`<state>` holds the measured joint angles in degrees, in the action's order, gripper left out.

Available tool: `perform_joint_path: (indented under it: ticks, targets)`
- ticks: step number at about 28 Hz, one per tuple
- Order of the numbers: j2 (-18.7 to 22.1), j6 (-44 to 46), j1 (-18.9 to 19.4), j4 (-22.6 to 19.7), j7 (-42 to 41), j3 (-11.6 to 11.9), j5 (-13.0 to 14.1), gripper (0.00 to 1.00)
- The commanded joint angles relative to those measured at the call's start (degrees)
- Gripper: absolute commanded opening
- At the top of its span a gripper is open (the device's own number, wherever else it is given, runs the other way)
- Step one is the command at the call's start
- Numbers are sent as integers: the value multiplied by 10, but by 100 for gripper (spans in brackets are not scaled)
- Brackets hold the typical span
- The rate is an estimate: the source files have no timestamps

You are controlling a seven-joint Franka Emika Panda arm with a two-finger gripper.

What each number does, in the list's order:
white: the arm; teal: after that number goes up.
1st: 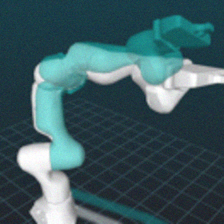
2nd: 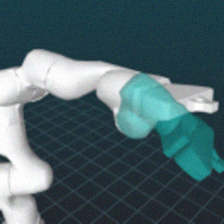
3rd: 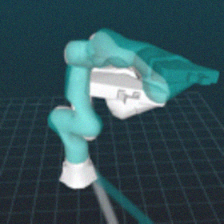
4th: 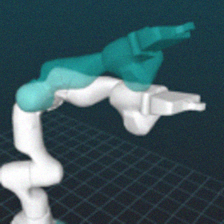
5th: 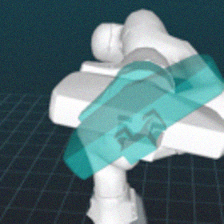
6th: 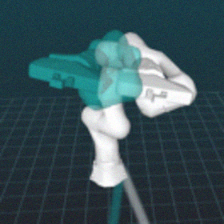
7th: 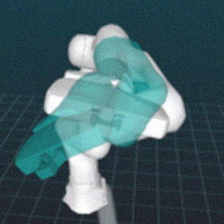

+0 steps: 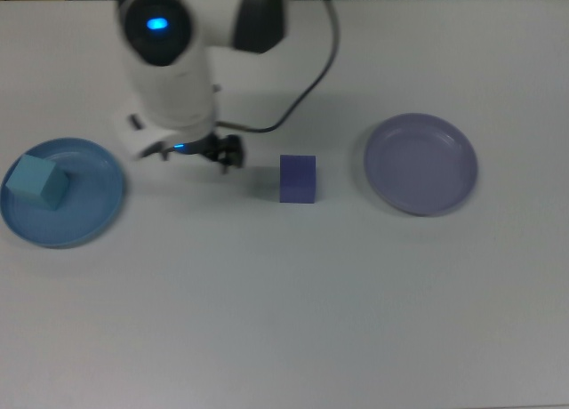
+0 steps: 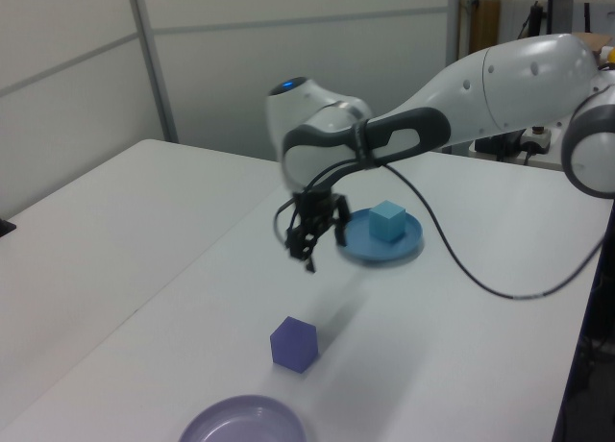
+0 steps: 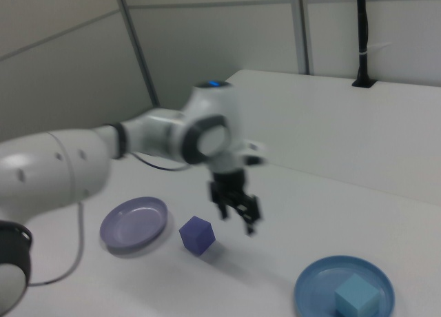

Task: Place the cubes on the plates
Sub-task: 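Raise the gripper and move it down over the purple cube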

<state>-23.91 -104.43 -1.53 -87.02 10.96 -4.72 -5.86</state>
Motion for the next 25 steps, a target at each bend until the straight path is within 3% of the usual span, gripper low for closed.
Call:
perform_joint_path:
  ticks: [1, 5, 8, 14, 25]
  targets:
    - [16, 25, 85, -10, 17, 8, -4, 100]
    - [-1, 1, 137, -21, 68, 8, -13, 100]
    - [-18, -22, 155, -26, 91, 8, -27, 100]
    - [-47, -47, 156, -32, 128, 10, -33, 100]
    - [-37, -46, 152, -30, 129, 29, -33, 100]
